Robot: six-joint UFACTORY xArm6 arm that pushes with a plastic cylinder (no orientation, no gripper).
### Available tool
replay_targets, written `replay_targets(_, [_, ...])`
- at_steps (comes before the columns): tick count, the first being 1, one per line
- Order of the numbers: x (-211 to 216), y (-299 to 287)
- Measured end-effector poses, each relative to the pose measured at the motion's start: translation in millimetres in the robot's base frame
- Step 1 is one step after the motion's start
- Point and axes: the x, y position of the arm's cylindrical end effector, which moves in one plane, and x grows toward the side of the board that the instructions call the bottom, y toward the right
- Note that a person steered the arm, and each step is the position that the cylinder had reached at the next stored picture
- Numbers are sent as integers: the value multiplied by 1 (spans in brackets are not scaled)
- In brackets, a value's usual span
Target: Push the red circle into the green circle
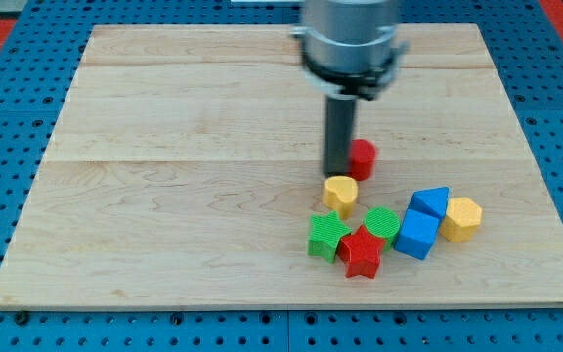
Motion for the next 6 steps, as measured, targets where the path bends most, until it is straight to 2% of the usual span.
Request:
replay_targets(2, [53, -6])
replay_targets(5, [-22, -70])
replay_targets(6, [-77, -6])
